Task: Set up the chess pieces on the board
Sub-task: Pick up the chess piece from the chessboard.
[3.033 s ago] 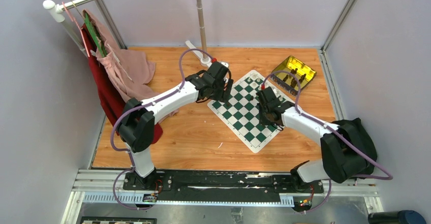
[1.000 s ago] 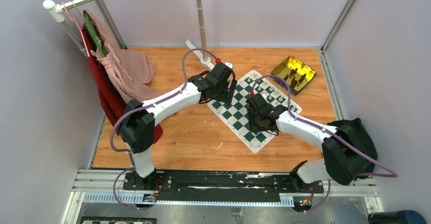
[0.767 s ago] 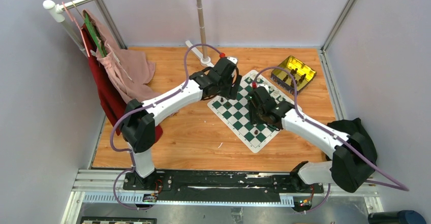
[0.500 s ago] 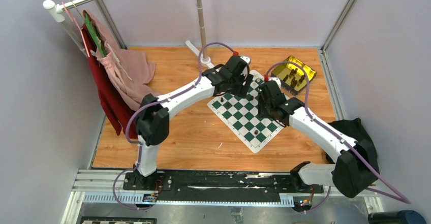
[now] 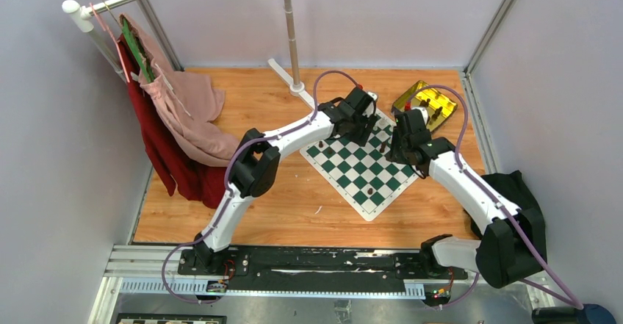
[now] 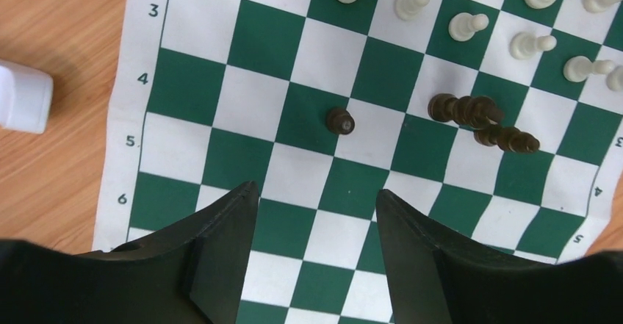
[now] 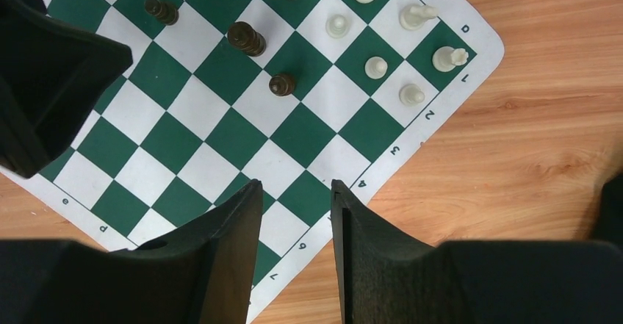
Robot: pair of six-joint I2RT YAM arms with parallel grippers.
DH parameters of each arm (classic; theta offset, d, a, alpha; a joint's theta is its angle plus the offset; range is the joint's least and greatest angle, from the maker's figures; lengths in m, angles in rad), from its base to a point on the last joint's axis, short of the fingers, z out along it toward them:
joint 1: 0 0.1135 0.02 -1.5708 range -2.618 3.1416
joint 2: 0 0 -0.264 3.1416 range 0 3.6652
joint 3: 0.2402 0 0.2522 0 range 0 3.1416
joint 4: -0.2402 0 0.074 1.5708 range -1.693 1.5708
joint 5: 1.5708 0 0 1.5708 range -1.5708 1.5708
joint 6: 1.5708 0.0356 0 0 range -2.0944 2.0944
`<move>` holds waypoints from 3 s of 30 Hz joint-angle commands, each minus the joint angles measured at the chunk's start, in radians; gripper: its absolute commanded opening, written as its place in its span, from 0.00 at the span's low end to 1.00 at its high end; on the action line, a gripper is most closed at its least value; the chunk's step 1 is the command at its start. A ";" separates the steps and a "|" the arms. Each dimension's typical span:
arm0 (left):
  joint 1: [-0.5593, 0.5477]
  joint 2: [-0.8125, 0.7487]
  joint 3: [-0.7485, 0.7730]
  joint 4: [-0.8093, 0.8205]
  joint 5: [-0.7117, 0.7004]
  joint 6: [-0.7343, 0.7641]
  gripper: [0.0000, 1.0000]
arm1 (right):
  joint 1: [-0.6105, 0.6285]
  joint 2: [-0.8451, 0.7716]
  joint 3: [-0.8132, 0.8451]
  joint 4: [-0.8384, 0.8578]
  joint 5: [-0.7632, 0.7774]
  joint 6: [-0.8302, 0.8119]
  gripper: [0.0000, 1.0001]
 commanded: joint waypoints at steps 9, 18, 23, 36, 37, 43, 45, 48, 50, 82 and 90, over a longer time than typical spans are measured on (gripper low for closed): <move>-0.008 0.084 0.024 0.133 0.015 -0.001 0.65 | -0.029 -0.001 -0.002 -0.003 -0.011 -0.034 0.43; -0.011 0.122 0.048 0.181 0.027 0.016 0.61 | -0.030 0.000 0.005 -0.012 -0.001 -0.047 0.42; -0.011 0.131 0.038 0.200 0.025 0.025 0.55 | -0.033 0.004 0.011 -0.013 0.000 -0.051 0.42; -0.014 0.137 0.024 0.243 0.034 0.044 0.50 | -0.033 0.009 0.013 -0.013 0.000 -0.061 0.42; -0.014 0.139 0.024 0.243 0.036 0.044 0.50 | -0.033 0.008 0.011 -0.013 0.000 -0.060 0.42; -0.020 0.140 0.017 0.240 0.036 0.044 0.48 | -0.035 0.007 0.005 -0.013 -0.003 -0.061 0.42; -0.022 0.138 0.011 0.240 0.034 0.043 0.46 | -0.035 0.007 0.004 -0.013 -0.003 -0.061 0.42; -0.024 0.134 -0.002 0.244 0.032 0.040 0.41 | -0.035 0.005 0.002 -0.012 -0.005 -0.060 0.42; -0.025 0.133 -0.007 0.244 0.030 0.038 0.39 | -0.035 0.005 0.001 -0.013 -0.005 -0.060 0.42; -0.027 0.119 -0.046 0.276 -0.016 0.035 0.28 | -0.035 0.004 -0.010 -0.013 -0.011 -0.064 0.41; -0.027 0.117 -0.043 0.292 -0.019 0.035 0.28 | -0.035 0.006 -0.008 -0.016 -0.011 -0.067 0.41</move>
